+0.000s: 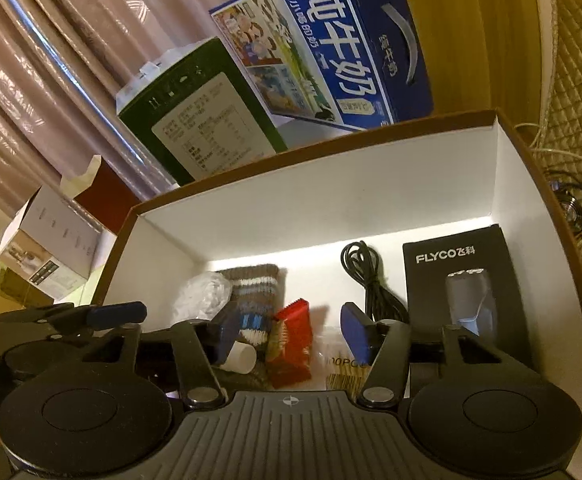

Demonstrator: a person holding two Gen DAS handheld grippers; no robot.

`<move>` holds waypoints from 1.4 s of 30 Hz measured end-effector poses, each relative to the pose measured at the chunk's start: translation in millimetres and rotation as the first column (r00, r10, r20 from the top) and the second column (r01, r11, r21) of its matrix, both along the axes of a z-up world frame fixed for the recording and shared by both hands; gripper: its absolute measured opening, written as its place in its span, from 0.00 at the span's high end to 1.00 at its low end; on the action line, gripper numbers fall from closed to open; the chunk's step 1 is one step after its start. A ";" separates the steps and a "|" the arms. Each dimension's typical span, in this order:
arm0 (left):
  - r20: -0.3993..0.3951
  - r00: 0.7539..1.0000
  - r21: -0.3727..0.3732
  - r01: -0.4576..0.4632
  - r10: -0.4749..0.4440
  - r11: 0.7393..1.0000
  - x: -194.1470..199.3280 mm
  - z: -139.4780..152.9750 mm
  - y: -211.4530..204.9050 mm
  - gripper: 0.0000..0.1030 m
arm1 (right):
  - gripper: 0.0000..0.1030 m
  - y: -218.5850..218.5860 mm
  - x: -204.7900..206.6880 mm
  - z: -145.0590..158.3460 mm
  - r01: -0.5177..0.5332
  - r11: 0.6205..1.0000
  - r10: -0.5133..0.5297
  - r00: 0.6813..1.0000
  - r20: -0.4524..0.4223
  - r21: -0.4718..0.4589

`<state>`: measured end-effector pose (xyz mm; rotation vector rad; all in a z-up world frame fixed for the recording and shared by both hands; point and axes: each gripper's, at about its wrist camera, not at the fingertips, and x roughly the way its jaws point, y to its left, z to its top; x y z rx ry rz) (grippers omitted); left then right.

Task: Organize objects

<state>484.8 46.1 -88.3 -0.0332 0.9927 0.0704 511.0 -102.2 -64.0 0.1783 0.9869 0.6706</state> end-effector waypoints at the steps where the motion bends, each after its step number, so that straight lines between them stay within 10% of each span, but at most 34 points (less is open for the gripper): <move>1: 0.005 1.000 -0.003 -0.002 0.002 1.000 -1.1 1.6 0.8 0.24 | 0.43 -1.2 -0.9 1.0 0.004 1.000 -0.004 1.000 0.002 0.001; 16: 0.056 0.998 -0.047 -0.027 0.029 0.999 -38.7 27.7 0.6 0.03 | 0.02 -45.6 -34.3 25.0 0.085 0.995 -0.086 0.996 0.038 0.043; 42: 0.147 0.987 0.009 -0.066 0.064 0.998 -149.7 71.5 -36.3 0.01 | 0.02 -81.4 -135.2 53.9 0.032 0.997 -0.020 0.985 0.171 -0.070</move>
